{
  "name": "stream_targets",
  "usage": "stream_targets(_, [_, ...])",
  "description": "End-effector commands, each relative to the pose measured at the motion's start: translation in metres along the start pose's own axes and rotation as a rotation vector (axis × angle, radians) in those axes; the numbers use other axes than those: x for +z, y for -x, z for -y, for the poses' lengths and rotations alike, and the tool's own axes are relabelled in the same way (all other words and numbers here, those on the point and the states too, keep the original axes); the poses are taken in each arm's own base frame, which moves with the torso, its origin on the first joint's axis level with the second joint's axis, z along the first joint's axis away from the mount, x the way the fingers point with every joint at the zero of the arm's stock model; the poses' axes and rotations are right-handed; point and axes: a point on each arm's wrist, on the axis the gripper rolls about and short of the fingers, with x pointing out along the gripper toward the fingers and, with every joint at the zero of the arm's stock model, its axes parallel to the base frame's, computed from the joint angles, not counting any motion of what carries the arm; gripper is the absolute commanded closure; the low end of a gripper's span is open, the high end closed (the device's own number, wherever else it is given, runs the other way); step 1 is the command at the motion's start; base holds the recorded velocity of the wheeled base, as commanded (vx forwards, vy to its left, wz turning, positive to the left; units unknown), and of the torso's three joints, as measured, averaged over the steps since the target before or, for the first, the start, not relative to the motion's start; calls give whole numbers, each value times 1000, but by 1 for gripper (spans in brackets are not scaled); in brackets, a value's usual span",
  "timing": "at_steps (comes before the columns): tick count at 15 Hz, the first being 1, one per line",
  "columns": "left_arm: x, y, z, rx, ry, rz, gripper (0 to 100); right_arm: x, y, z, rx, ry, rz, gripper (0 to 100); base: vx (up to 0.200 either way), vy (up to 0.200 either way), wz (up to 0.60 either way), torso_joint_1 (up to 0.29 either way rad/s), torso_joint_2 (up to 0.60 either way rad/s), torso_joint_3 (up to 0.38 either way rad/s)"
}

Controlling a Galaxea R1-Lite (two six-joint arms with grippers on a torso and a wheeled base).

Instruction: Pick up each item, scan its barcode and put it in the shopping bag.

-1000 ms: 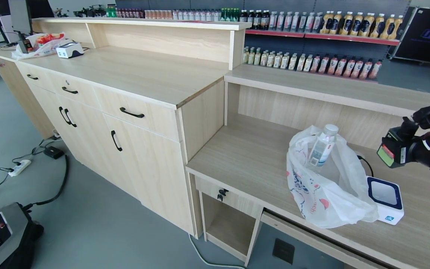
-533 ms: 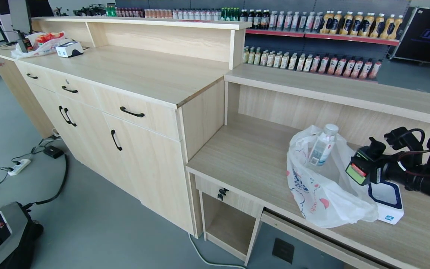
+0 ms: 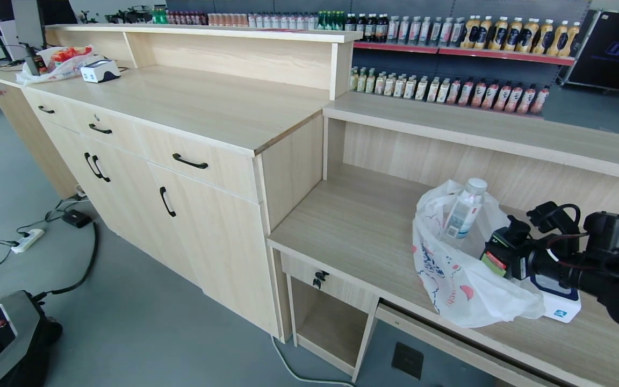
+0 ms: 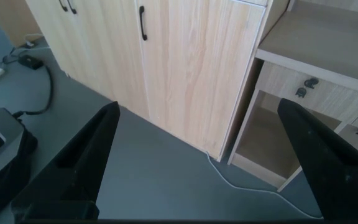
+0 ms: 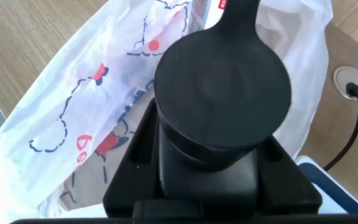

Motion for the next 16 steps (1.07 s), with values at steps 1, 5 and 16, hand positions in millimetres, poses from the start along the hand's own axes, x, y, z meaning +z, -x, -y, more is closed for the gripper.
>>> stream_targets(1, [0, 0, 0, 0, 0, 0, 0, -12, -9, -3, 17, -13, -24, 100, 0, 0, 0, 0, 0, 0])
stream_targets(5, [0, 0, 0, 0, 0, 0, 0, -20, -13, -4, 26, -20, -42, 100, 0, 0, 0, 0, 0, 0])
stream_targets(16, [0, 0, 0, 0, 0, 0, 0, -34, -17, -5, 33, -39, -77, 100, 0, 0, 0, 0, 0, 0])
